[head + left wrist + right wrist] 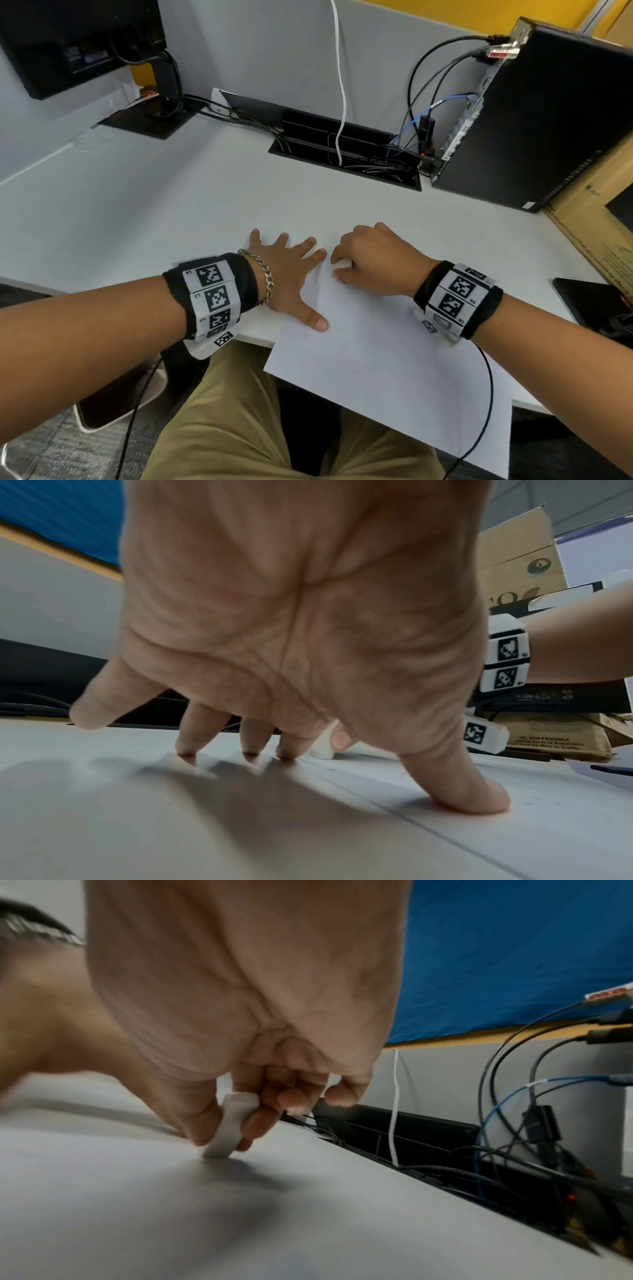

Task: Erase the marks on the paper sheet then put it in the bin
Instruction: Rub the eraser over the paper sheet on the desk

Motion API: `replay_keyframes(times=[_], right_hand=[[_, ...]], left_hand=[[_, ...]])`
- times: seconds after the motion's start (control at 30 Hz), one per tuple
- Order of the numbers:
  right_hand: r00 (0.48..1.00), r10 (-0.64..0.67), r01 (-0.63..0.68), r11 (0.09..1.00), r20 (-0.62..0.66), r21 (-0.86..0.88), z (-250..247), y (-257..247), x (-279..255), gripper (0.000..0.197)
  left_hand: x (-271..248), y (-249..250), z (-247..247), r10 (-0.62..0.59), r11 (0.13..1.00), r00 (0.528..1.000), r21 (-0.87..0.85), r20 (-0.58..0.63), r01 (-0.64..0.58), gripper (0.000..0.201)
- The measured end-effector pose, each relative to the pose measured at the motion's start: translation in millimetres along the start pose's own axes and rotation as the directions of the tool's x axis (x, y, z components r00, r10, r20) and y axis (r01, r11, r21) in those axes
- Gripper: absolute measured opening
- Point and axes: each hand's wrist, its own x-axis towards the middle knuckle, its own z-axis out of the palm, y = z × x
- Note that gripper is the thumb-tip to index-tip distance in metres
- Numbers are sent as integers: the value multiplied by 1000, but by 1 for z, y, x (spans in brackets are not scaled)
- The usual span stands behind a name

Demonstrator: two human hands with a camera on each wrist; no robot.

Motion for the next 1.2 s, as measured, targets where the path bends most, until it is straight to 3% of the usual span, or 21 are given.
replay_keyframes(times=[0.17,0.33,0.53,0.7,0.87,1.07,1.2], right_hand=[[997,72,-72,997,-42,-6,-5,6,9,33],[997,-75,75,996,5,-51,-3,-9,-5,31],[999,11,-14,997,-39,-81,-9,-5,4,31],[994,-108,109,992,25,-70,-9,-12,-6,29],[999,24,-26,998,-31,-57,-10,-2,3,33],[997,-73,72,997,-18,-33,0,-15,-8,28],[998,43,-44,999,-44,-3,-3,-3,-1,34]], left_hand=[[-1,1,-1,-4,1000,1000,-3,7,4,140],[0,0,0,-3,1000,1000,-8,3,3,140],[0,2,-2,-9,1000,1000,9,11,8,140],[-1,1,-1,-6,1000,1000,0,9,6,140],[-1,2,-1,-11,1000,1000,15,12,11,141],[0,1,-1,-3,1000,1000,0,0,3,141],[0,1,-1,-9,1000,1000,11,8,9,140]])
